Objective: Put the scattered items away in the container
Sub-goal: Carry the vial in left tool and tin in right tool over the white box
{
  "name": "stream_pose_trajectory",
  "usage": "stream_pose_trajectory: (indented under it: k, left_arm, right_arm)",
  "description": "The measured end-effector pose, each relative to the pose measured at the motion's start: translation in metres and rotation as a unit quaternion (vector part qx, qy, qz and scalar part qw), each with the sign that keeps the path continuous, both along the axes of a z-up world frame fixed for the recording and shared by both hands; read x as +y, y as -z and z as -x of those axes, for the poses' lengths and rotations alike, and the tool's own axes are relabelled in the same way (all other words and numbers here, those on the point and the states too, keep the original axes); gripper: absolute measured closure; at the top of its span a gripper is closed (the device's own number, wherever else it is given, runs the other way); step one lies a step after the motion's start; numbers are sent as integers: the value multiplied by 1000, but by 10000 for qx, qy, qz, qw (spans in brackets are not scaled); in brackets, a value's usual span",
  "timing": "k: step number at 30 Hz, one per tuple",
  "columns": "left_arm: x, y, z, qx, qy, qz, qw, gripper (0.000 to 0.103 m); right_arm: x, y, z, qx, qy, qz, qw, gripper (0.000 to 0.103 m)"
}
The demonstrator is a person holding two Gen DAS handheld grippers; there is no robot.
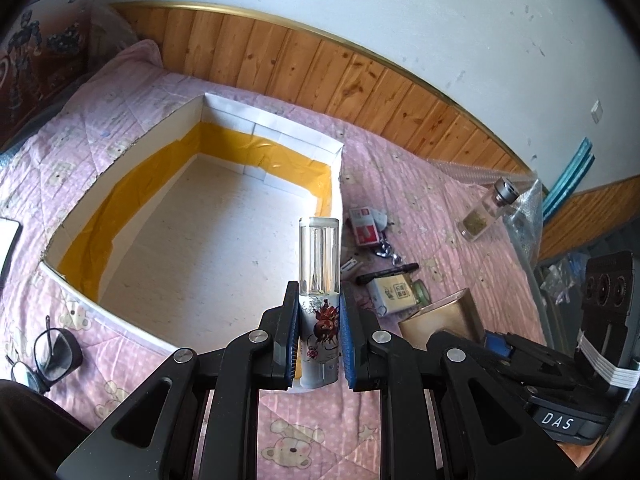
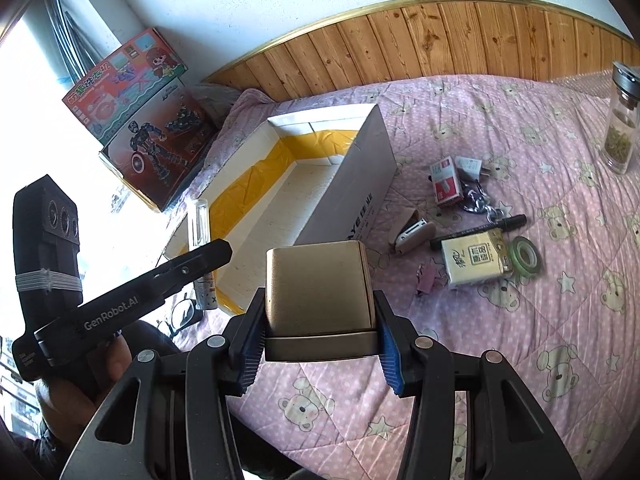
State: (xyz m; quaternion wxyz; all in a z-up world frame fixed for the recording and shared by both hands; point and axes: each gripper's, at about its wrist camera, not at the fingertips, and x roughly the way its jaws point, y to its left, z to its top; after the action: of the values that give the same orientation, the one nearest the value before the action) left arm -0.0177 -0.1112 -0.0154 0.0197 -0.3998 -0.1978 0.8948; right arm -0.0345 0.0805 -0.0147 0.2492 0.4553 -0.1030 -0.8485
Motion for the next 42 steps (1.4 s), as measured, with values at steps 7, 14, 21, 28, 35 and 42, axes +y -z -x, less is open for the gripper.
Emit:
stream_pose_trajectory:
  k: [7,14,21,28,35,42]
  left_arm:
    - [-11,-1,3,-6,-92,58,9999,85]
    - [-21,-1,6,-18,-154,95,9998,85]
    - [-33,-2,11,-17,-222,111,9997,85]
    - [-43,-1,17,-27,-291,96,9995,85]
    - [-54,0,26,-24,-330,85,9994,85]
    - [-64,0,37,-14,-364,18,9993,85]
  right_arm:
    - [-15,-7,5,93,-81,-79,9999,53]
    - [-29,-13,11,167,-161,-135,9996,53]
    - [-47,-21,20,269,-284,-207,9990,53]
    - [-60,-27,29,336,-366,-244,9985,53]
    - [-69,-27,39,352,-439,-312,9979,53]
    - [-77,-28,51,382,-513,-399,9972,53]
